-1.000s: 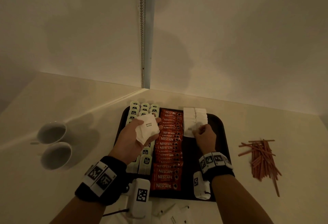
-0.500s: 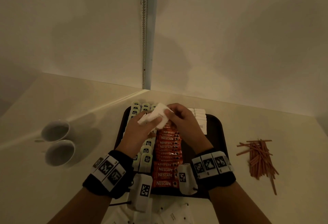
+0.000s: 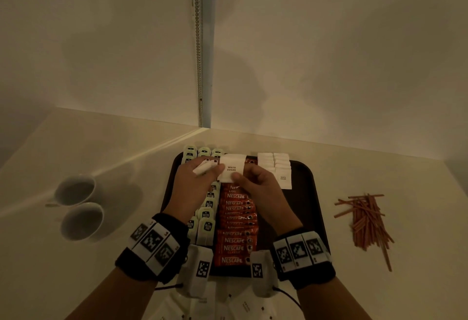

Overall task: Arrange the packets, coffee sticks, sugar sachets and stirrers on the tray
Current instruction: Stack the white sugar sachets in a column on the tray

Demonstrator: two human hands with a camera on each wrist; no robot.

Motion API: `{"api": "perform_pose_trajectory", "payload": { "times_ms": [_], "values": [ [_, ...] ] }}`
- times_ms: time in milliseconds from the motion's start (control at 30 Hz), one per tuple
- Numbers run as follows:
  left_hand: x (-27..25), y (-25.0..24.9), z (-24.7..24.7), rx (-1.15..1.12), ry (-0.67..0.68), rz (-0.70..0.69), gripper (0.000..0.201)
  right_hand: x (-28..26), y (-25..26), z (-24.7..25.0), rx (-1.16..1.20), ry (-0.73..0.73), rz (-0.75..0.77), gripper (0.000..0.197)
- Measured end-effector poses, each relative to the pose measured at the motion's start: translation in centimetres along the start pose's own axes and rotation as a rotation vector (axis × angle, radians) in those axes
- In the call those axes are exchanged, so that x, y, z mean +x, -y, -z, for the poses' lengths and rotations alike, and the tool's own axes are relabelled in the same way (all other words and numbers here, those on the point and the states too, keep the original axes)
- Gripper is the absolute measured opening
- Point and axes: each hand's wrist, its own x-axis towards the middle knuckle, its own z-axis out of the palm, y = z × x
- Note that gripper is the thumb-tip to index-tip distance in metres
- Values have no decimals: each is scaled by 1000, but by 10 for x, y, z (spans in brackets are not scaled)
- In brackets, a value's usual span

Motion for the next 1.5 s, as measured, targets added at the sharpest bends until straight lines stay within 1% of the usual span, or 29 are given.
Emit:
{"api": "perform_pose_trajectory", "payload": {
  "times_ms": [100,167,233,300,333,367,433,500,567,633,667,767,800,833,867,933,1000,1067,1133,1167,1200,1233,1300,1333,1367,1400,1433,1500],
  "values": [
    [0,1,-3,-2,27,29,4,0,0,3,-43,-14,25,12],
    [1,3,-4,-53,54,114,9,1,-1,11,-74,-33,26,7],
    [2,5,-3,-260,83,262,16,4,-6,27,-82,-87,12,7],
    [3,6,1,-531,80,409,23,9,-15,52,-138,-202,-12,14],
    [2,7,4,-618,76,456,25,13,-22,68,-204,-271,-21,19],
    [2,8,6,-659,79,482,27,16,-29,83,-291,-333,-25,21],
    [1,11,7,-647,87,495,27,23,-46,112,-476,-451,-50,19],
    [1,14,7,-633,67,501,27,29,-63,135,-595,-539,-124,14],
    [2,16,7,-648,44,516,26,34,-76,147,-644,-571,-199,16],
    [2,15,7,-680,36,545,23,39,-83,151,-674,-574,-230,17],
    [2,15,6,-708,44,551,27,41,-85,151,-687,-572,-232,16],
    [1,12,5,-780,84,536,58,48,-88,147,-703,-583,-231,14],
    [0,10,5,-784,97,535,62,49,-88,144,-704,-596,-232,16],
    [0,10,6,-788,102,542,60,52,-88,143,-699,-611,-232,19],
    [2,12,7,-804,96,564,54,53,-88,141,-698,-625,-230,22],
    [4,16,10,-843,40,641,39,54,-87,137,-714,-649,-225,25],
    [3,16,10,-856,7,680,40,54,-87,135,-755,-658,-216,27],
    [3,14,8,-822,11,666,30,54,-86,135,-785,-660,-195,29],
    [2,7,5,-761,11,632,19,53,-78,128,-793,-676,-130,30],
    [2,5,4,-724,7,618,17,52,-71,121,-785,-668,-74,28],
    [3,4,4,-689,14,606,16,50,-60,110,-759,-622,-11,25],
    [3,4,4,-653,27,592,17,46,-47,96,-708,-529,50,20],
    [3,6,2,-517,49,538,23,36,-18,62,-574,-244,128,16],
    [3,6,1,-415,68,490,22,30,-6,47,-540,-110,138,18],
    [2,5,0,-307,90,429,19,26,1,35,-548,-12,142,19],
    [1,4,-1,-216,102,362,16,23,6,26,-571,47,150,19],
    [1,3,-2,-150,101,300,16,22,9,19,-574,69,153,17],
    [1,2,-1,-105,69,208,19,20,9,13,-477,36,133,14]
  ]
}}
